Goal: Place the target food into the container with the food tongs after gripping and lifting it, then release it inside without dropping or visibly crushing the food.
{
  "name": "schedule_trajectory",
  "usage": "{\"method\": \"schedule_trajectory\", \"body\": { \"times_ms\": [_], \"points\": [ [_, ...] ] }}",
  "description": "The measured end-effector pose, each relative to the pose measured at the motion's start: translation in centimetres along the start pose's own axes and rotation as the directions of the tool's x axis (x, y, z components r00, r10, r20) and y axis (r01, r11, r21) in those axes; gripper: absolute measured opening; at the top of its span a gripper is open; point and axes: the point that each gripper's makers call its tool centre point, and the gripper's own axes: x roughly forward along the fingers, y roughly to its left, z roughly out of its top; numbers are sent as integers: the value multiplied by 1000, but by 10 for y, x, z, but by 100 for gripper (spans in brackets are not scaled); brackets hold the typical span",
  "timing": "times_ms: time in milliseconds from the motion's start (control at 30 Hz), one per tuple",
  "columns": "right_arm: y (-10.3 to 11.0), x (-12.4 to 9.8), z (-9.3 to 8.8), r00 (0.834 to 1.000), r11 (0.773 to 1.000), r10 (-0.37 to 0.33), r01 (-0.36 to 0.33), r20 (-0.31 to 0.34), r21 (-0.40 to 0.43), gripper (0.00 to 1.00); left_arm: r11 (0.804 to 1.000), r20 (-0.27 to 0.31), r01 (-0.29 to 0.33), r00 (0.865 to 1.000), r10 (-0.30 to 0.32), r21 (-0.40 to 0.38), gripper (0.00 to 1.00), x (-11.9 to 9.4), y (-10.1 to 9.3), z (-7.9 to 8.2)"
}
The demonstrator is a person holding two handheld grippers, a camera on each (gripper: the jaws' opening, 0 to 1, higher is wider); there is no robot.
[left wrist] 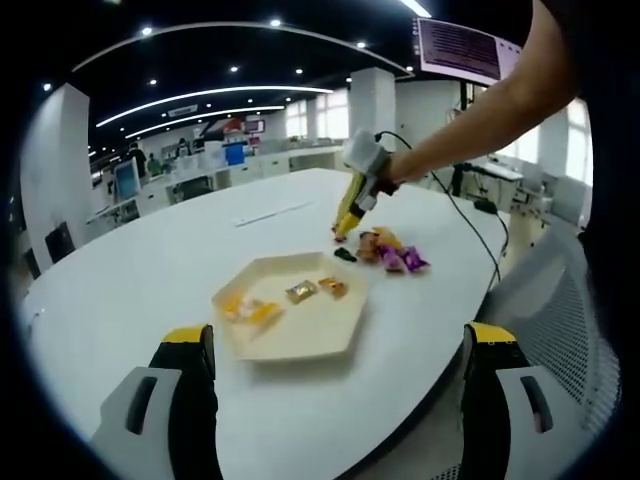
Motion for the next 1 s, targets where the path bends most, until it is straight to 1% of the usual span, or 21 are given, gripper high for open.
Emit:
{"method": "schedule_trajectory", "body": {
  "times_ms": [33, 67, 100, 300, 500, 1000],
  "points": [
    [2, 2, -3, 1000, 1000, 2, -2, -17, -1, 25, 1000, 0, -1, 1000, 1, 0, 99, 0, 0, 0],
    [3, 3, 0, 1000, 1000, -1, 1, 8, -10, 24, 1000, 1, -1, 1000, 1, 0, 99, 0, 1, -1],
    [1, 2, 1, 1000, 1000, -8, 8, 4, 19, 23, 1000, 1, -1, 1000, 1, -1, 99, 0, 0, 0],
    [2, 2, 2, 1000, 1000, -14, 15, -7, 26, 20, 1000, 2, -1, 1000, 1, -1, 99, 0, 0, 0],
    [1, 1, 2, 1000, 999, -20, 20, -8, 27, 20, 1000, 2, -2, 1000, 2, 0, 99, 0, 1, 0],
    [-4, -19, 7, 1000, 999, -19, 19, -7, 38, 20, 1000, 5, 1, 1000, -1, 2, 99, 0, 0, 1]
  ]
}}
